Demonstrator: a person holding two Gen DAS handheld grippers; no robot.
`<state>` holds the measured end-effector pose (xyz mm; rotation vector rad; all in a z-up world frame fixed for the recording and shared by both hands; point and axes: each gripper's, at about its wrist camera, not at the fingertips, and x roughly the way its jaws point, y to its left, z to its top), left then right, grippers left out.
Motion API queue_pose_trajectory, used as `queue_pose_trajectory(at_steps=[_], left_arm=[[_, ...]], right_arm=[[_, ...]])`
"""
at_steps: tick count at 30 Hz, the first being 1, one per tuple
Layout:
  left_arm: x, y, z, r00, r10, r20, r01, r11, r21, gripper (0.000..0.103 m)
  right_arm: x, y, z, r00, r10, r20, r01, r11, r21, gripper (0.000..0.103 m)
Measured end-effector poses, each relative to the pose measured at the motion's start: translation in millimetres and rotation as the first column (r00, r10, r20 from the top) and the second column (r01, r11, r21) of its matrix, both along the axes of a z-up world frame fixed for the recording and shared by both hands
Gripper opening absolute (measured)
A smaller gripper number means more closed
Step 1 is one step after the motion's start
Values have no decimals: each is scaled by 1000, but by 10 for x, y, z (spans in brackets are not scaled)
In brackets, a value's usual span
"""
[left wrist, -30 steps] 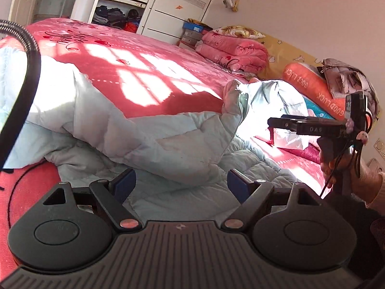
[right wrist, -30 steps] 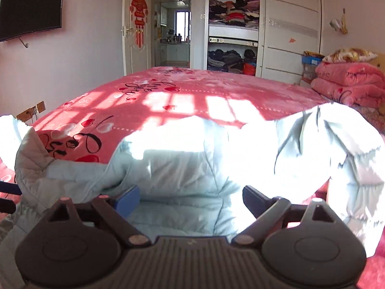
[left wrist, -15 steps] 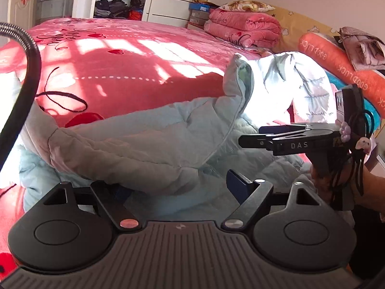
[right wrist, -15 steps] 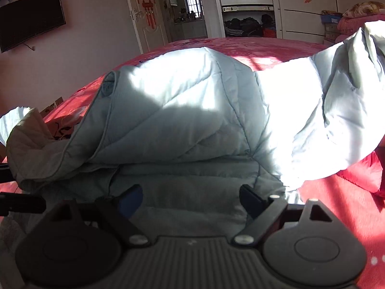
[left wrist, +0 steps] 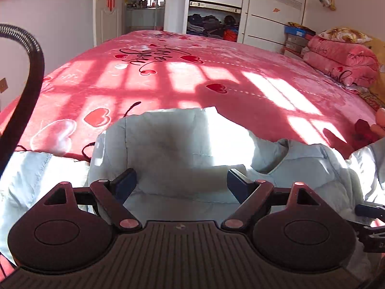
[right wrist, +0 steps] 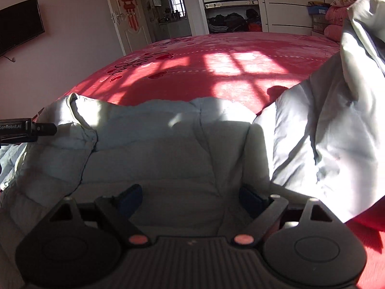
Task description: Fold large clothes
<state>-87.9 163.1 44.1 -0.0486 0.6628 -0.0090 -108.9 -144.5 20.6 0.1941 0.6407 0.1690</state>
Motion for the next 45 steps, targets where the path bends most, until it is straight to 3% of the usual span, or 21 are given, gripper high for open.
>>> queue_pose_trajectory(at_steps=[8, 12, 16, 23, 32, 39, 45], left_arm=[[249, -59, -332, 994, 102, -50, -94, 986, 137, 103], [118, -119, -222, 993, 117, -24, -111, 978, 179, 103], [-76, -248, 45, 992, 113, 51, -121, 973, 196, 103], [-671, -348, 453, 988, 106, 115, -126, 976, 179, 103], [-1382, -587, 751, 990, 85, 109, -100, 985, 141, 103], [-1895, -833, 902, 996, 26, 90, -35, 995, 95, 103], [-2279, -1020, 1069, 994, -43, 103, 38, 998, 57, 103]], right_arm=[[85, -42, -39, 1000, 8, -12, -8, 1000, 10, 95], [76, -31, -11, 1000, 8, -17, -7, 1000, 16, 96], [73, -63, 24, 1000, -8, -18, 8, 1000, 30, 95], [-114, -74, 202, 999, -41, 18, 41, 999, -5, 96], [-505, -151, 509, 993, -74, 89, 78, 996, -38, 96], [-774, -177, 813, 976, -117, 184, 130, 990, -60, 97], [-991, -245, 955, 964, -169, 206, 180, 983, -36, 97]])
